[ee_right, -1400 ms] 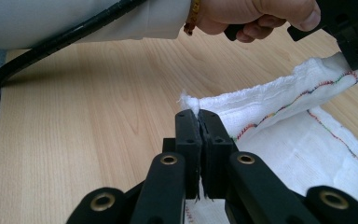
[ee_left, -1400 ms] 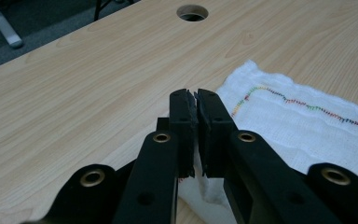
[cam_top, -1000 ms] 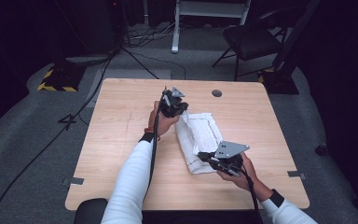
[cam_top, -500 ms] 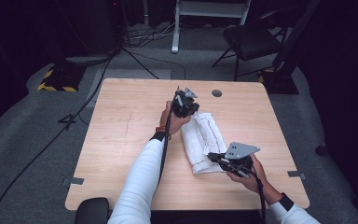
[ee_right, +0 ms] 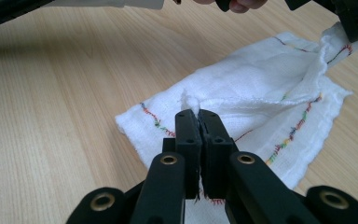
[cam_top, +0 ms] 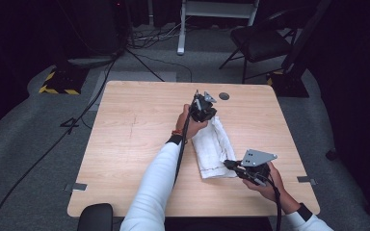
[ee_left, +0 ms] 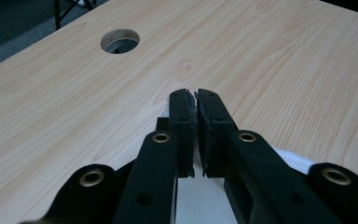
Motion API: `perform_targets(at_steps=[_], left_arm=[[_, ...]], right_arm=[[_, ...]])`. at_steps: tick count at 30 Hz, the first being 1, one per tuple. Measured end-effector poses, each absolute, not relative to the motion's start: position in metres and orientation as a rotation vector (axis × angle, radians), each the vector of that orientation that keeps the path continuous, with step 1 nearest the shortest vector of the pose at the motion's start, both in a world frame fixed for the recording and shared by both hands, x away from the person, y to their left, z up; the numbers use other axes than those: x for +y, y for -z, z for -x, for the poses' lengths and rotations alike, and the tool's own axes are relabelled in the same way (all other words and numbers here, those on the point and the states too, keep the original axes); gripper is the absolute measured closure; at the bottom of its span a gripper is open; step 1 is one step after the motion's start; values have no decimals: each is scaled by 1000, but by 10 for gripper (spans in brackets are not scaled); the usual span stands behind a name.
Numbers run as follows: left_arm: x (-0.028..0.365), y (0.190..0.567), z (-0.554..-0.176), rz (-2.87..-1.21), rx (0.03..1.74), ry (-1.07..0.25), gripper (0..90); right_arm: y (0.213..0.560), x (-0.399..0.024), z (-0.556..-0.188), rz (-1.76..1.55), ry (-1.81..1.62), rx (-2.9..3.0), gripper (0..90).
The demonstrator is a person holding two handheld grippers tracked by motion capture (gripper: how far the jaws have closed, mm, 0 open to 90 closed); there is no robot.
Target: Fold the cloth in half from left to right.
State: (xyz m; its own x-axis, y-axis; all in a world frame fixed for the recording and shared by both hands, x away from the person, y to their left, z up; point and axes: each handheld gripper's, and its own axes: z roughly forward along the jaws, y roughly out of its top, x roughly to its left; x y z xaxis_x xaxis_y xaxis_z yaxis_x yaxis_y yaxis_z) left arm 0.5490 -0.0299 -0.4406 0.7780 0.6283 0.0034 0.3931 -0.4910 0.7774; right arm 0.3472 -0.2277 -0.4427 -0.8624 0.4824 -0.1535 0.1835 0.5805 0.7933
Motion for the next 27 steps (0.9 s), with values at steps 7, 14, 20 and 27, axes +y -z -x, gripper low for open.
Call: perform_targets(at_steps=[7, 14, 20, 27], left_arm=[[-39, 445, -551, -2154, 761, -356, 847], [-48, 448, -553, -2164, 756, -360, 844], [-54, 454, -557, -2175, 784, -384, 827], [-59, 459, -559, -2196, 780, -384, 871]], right_arm=[[448, -235, -346, -550, -1151, 2472, 879], [449, -243, -344, -567, -1148, 2475, 879], [457, -249, -345, -604, -1114, 2489, 877], [462, -251, -348, -626, -1088, 2498, 875]])
